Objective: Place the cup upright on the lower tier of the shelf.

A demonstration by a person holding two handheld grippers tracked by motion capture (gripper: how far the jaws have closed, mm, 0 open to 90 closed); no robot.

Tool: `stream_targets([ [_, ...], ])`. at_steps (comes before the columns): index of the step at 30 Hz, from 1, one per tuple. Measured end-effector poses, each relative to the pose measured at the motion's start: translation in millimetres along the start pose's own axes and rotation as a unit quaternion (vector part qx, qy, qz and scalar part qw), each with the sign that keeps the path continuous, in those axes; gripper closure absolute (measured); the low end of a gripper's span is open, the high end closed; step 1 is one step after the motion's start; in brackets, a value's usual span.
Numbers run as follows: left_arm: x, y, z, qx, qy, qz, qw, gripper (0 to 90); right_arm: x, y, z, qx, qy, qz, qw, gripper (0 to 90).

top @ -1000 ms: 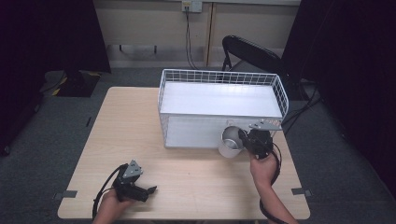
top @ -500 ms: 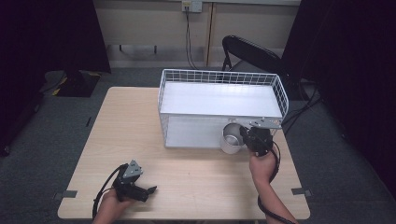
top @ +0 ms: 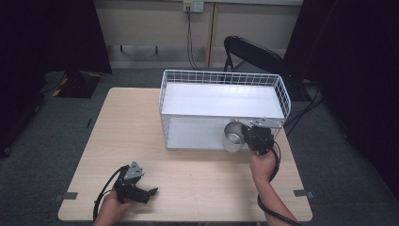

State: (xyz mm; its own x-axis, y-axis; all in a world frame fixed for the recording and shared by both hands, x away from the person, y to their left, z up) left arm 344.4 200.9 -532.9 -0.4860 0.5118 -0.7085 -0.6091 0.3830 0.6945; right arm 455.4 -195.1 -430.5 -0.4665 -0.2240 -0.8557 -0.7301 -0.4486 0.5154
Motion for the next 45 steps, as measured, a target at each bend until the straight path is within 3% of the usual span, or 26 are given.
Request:
stream_targets([
  [10,0.0,0.0,0.0,0.0,0.0,0.0,1.0,1.9,0.7,-4.4,-1.6,0.009,-0.002,-0.01,0.9999,81.9],
  [45,0.1,-0.1,-0.4,0.001,0.003,0.0,1.0,1.9,1.0,-18.5,-1.6,0.035,0.007,-0.003,0.9994,81.6],
])
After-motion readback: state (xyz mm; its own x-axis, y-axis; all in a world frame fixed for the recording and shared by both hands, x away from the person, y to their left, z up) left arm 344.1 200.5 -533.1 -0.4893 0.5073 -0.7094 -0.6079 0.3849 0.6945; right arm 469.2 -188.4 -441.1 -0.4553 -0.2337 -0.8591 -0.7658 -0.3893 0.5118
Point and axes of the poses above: each handheld gripper's, and its own axes: y roughly backward along the jaws, x roughly out of its underside, z roughly to its left, the point moved 4 cm from there along -y, roughly forward along the jaws, and after that the axes turned 11 degrees about -x, right-handed, at the moved point
